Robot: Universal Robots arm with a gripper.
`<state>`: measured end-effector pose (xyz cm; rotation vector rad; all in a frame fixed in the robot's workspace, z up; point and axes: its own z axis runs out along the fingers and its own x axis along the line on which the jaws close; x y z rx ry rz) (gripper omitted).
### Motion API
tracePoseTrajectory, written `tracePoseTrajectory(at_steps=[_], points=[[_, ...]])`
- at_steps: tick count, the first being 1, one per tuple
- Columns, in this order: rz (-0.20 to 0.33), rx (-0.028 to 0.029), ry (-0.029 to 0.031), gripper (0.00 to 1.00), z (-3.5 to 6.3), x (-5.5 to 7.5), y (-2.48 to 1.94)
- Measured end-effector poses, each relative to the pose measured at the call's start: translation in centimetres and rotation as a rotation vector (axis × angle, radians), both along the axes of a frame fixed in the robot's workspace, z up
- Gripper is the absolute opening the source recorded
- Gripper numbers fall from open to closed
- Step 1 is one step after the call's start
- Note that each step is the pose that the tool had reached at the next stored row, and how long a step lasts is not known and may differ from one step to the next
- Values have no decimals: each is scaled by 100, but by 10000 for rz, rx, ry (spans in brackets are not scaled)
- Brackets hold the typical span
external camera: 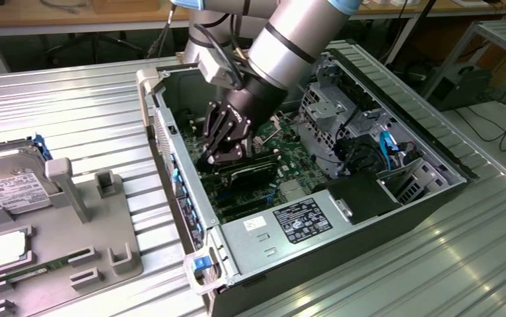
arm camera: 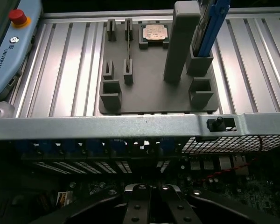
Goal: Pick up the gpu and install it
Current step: 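Press down on the gpu until it lock into place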
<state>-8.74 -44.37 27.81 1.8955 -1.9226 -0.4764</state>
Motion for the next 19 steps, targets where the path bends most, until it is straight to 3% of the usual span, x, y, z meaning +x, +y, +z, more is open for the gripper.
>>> tracePoseTrajectory(at_steps=[3, 5, 7, 11, 14, 19], points=[[-15, 2, 184, 11, 2, 23, -2], [-23, 1, 369, 11, 3, 26, -12], [-27, 3, 511, 11, 2, 29, -28], [-26, 24, 747, 11, 3, 42, -78], [-27, 31, 855, 11, 2, 45, -90], [-30, 30, 883, 11, -12, 48, -90]])
